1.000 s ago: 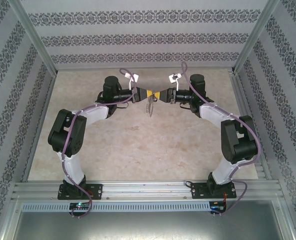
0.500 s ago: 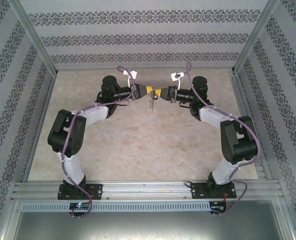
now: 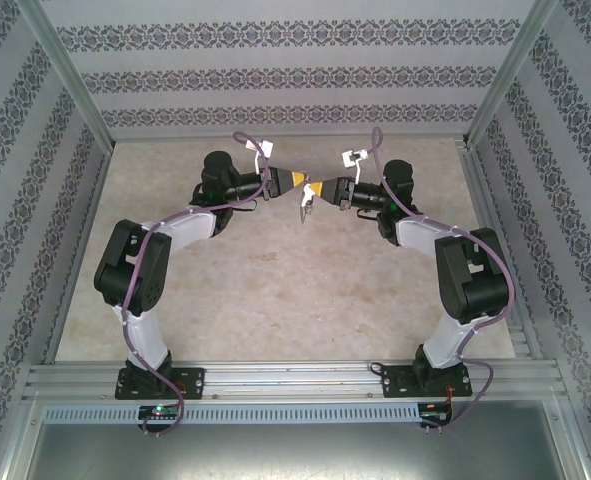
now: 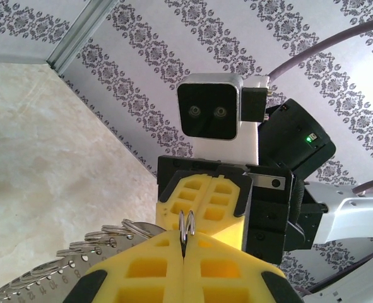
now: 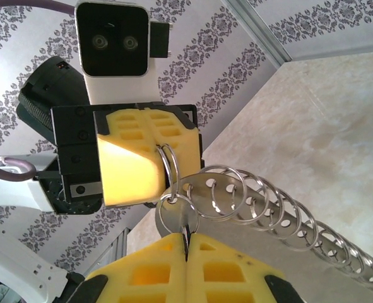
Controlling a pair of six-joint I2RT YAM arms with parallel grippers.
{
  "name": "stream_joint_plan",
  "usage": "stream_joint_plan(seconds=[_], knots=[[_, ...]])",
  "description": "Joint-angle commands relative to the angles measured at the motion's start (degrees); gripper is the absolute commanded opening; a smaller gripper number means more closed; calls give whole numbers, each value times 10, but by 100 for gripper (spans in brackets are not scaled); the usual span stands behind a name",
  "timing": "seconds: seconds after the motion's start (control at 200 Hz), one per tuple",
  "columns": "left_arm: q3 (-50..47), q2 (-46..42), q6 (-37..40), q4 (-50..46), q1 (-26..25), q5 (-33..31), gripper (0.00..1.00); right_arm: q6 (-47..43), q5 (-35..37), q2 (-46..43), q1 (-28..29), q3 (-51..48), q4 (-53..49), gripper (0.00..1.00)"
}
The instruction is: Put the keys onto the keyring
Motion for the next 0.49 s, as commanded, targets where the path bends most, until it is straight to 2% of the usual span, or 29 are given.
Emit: stream_joint_plan(seconds=[0.0, 0.49], knots=[[-1, -39, -6, 57, -1, -3, 0, -29, -9, -16, -6, -15, -13, 0], [-2, -41, -11, 67, -5, -7, 0, -30, -18, -3, 30, 18, -26, 0]])
